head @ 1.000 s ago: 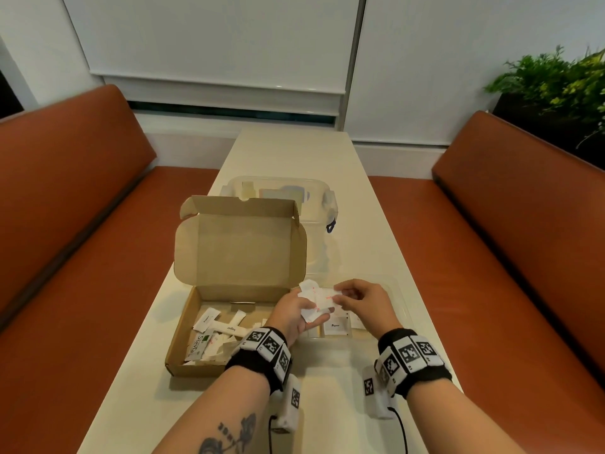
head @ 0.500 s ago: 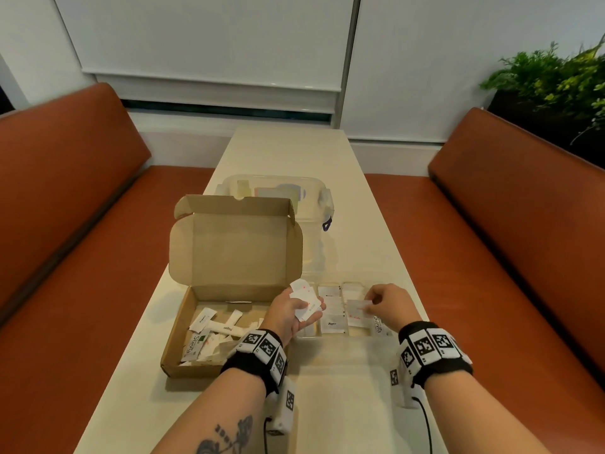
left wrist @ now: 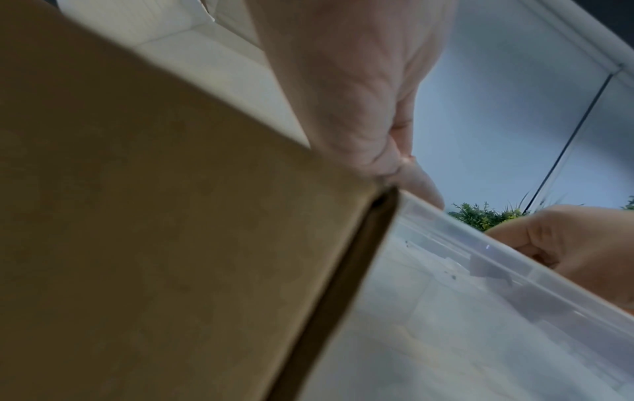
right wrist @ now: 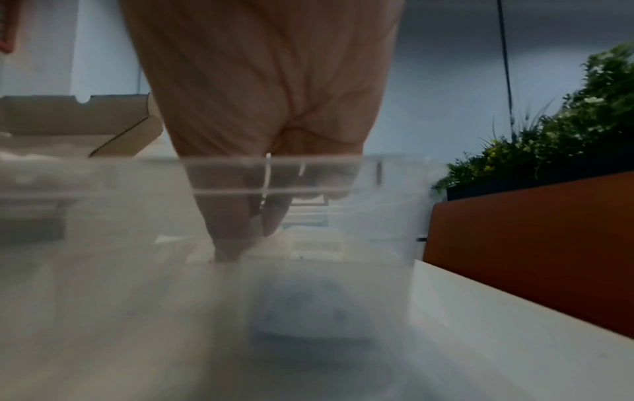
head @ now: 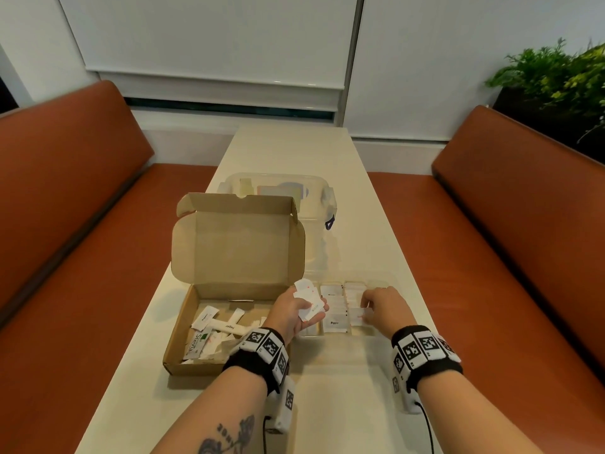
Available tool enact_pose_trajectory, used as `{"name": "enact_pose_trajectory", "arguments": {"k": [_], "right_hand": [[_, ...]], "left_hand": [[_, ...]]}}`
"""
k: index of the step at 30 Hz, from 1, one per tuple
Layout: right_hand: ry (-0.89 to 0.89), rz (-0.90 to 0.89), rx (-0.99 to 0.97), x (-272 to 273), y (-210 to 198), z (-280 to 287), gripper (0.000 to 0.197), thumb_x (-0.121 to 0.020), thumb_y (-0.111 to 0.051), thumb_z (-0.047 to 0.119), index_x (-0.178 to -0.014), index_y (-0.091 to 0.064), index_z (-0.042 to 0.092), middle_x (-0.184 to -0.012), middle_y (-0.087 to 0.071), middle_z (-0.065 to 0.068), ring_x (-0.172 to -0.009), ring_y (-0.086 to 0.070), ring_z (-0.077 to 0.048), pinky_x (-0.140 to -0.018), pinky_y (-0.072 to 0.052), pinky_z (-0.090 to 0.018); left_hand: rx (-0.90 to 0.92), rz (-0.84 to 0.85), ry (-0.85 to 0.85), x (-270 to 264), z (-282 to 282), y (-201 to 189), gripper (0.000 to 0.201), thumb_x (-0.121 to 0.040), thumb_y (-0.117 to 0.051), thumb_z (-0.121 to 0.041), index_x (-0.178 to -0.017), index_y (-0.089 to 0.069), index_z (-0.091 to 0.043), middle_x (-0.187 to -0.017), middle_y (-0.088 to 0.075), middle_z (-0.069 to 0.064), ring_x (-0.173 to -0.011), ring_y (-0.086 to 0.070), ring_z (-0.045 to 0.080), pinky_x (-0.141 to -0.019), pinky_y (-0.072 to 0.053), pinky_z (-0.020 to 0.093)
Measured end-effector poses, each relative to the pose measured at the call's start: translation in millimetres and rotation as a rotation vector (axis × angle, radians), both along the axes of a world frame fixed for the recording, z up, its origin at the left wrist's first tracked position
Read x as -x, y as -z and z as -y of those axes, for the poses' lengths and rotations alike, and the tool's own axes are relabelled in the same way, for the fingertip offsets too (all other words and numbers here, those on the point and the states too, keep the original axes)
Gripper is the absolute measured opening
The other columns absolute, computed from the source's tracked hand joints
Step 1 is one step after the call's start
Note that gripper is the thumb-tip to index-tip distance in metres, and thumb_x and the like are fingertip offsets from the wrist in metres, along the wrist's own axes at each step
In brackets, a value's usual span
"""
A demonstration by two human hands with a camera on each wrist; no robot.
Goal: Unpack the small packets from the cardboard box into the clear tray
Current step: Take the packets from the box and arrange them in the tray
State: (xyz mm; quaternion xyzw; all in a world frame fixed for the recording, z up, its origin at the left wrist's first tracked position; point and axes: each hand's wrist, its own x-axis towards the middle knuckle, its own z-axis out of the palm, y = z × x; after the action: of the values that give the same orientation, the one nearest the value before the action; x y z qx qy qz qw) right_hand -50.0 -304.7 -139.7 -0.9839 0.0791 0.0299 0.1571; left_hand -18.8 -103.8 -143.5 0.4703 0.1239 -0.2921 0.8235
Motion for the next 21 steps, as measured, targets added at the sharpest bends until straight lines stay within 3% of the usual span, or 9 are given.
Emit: {"name": "enact_pose_trajectory", "arguments": {"k": [2,5,8,12,14,17,21], "right_hand": [[-0.051,0.044,0.042,1.1,4.2,2.3,0.018,-0.084,-0.057,0.005,-0.097,-0.064,0.015,-0.098,-0.057,0.000,-0.097,-0.050,-0.019,-0.080,-0.044,-0.026],[-0.087,0.065,0.028,2.5,7.7,4.4,0.016,-0.083,-0.058,0.004,-0.096,-0.059,0.013,-0.099,-0.051,-0.001,-0.090,-0.043,-0.016,-0.073,-0.038,-0.022],[-0.107,0.026,0.030,1.9,8.9,4.1,0.014,-0.081,-0.058,0.002,-0.088,-0.056,0.014,-0.099,-0.057,-0.006,-0.087,-0.048,-0.018,-0.074,-0.042,-0.024],[-0.108,0.054,0.094,3.2,12.0,4.2,0.019,-0.083,-0.061,0.008,-0.102,-0.061,0.012,-0.104,-0.053,-0.003,-0.097,-0.048,-0.019,-0.080,-0.043,-0.025],[-0.098,0.078,0.054,3.5,12.2,2.2,0.024,-0.081,-0.062,0.004,-0.102,-0.055,0.012,-0.101,-0.049,-0.001,-0.092,-0.046,-0.018,-0.076,-0.042,-0.025],[-0.098,0.037,-0.002,2.1,11.2,-3.2,0.020,-0.081,-0.054,-0.004,-0.088,-0.045,0.013,-0.090,-0.045,-0.001,-0.079,-0.044,-0.018,-0.071,-0.044,-0.029],[-0.082,0.016,-0.024,2.0,13.7,-3.0,0.020,-0.083,-0.048,-0.004,-0.086,-0.042,0.015,-0.085,-0.047,-0.001,-0.076,-0.046,-0.018,-0.067,-0.040,-0.026]], "left_hand": [[-0.018,-0.002,0.006,-0.5,0.6,-0.5,0.045,-0.091,-0.026,0.017,-0.121,-0.046,-0.009,-0.094,-0.061,0.023,-0.090,-0.063,0.037,-0.064,-0.058,0.034],[-0.048,0.009,0.019,-0.6,1.4,-1.2,0.047,-0.091,-0.027,0.018,-0.126,-0.044,-0.008,-0.096,-0.061,0.023,-0.089,-0.064,0.037,-0.067,-0.057,0.035],[-0.055,0.017,0.021,0.0,0.9,-0.2,0.049,-0.091,-0.028,0.018,-0.131,-0.043,-0.006,-0.098,-0.061,0.024,-0.086,-0.064,0.035,-0.067,-0.058,0.034],[-0.051,0.010,0.020,0.0,0.3,-0.4,0.051,-0.090,-0.028,0.019,-0.133,-0.042,-0.005,-0.096,-0.061,0.025,-0.086,-0.064,0.035,-0.063,-0.058,0.033],[-0.053,0.007,0.026,-0.1,0.6,-1.8,0.053,-0.090,-0.028,0.019,-0.135,-0.041,-0.004,-0.097,-0.060,0.026,-0.090,-0.063,0.038,-0.061,-0.058,0.033],[-0.061,0.004,0.039,-0.3,1.6,-3.2,0.054,-0.090,-0.027,0.019,-0.138,-0.039,-0.004,-0.098,-0.058,0.027,-0.097,-0.059,0.041,-0.058,-0.058,0.032],[-0.043,-0.004,0.030,0.4,1.8,-4.7,0.055,-0.090,-0.027,0.020,-0.137,-0.040,-0.005,-0.101,-0.057,0.028,-0.089,-0.061,0.038,-0.056,-0.058,0.032]]}}
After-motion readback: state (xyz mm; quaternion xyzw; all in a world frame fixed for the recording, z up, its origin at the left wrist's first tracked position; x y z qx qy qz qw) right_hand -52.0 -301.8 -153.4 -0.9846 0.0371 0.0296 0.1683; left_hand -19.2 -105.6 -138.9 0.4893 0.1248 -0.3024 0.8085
